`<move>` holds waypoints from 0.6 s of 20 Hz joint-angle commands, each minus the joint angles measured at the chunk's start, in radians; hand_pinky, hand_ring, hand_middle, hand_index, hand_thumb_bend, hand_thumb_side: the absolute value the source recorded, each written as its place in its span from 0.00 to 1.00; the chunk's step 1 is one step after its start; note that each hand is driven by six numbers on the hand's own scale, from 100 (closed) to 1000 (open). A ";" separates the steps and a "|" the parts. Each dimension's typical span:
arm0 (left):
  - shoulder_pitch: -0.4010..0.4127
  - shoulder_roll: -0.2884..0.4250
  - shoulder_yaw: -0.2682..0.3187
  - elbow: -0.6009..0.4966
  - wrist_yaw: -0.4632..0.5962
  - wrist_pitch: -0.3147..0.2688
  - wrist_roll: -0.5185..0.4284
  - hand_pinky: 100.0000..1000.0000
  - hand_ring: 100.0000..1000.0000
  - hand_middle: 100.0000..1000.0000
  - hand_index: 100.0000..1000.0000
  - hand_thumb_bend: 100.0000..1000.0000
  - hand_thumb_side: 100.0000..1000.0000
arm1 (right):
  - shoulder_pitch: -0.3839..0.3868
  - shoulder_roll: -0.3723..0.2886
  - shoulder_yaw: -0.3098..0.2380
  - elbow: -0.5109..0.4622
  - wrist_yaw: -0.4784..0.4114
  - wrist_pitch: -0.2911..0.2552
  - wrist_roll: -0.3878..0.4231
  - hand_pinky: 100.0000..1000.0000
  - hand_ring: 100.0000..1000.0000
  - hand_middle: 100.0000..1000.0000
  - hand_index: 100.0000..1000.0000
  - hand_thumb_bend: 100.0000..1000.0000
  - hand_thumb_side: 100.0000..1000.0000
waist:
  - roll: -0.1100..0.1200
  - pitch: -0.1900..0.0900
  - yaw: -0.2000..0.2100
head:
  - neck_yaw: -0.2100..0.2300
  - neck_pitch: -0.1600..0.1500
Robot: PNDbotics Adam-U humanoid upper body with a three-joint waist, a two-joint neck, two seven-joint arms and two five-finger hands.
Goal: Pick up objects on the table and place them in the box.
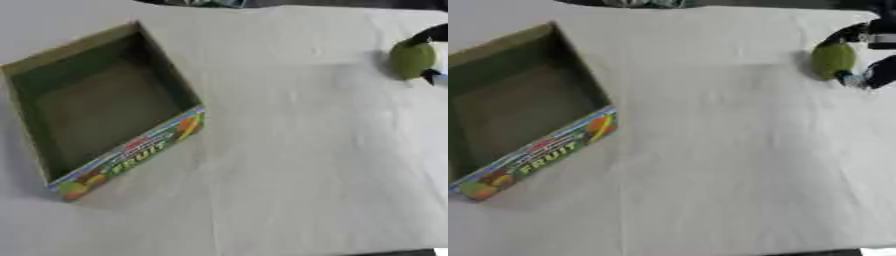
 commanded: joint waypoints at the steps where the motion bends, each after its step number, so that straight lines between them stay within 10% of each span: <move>1: -0.008 0.026 0.002 -0.014 0.000 -0.001 -0.005 0.61 0.69 0.62 0.82 0.00 0.54 | -0.024 -0.029 -0.023 0.008 0.006 0.001 -0.041 0.98 1.00 0.97 1.00 0.00 0.28 | 0.003 -0.016 -0.002 | -0.002 -0.004; 5: -0.007 0.026 0.004 -0.014 -0.003 -0.004 -0.008 0.61 0.69 0.63 0.82 0.00 0.54 | -0.065 -0.031 -0.062 0.027 0.030 0.014 -0.111 0.96 1.00 0.97 1.00 0.00 0.17 | 0.003 -0.005 -0.007 | -0.009 -0.015; 12: -0.006 0.026 0.012 -0.014 -0.013 -0.014 -0.015 0.60 0.69 0.63 0.82 0.00 0.54 | -0.080 -0.034 -0.097 0.065 0.103 0.027 -0.189 0.96 1.00 0.97 1.00 0.00 0.27 | -0.005 0.034 -0.008 | -0.024 -0.039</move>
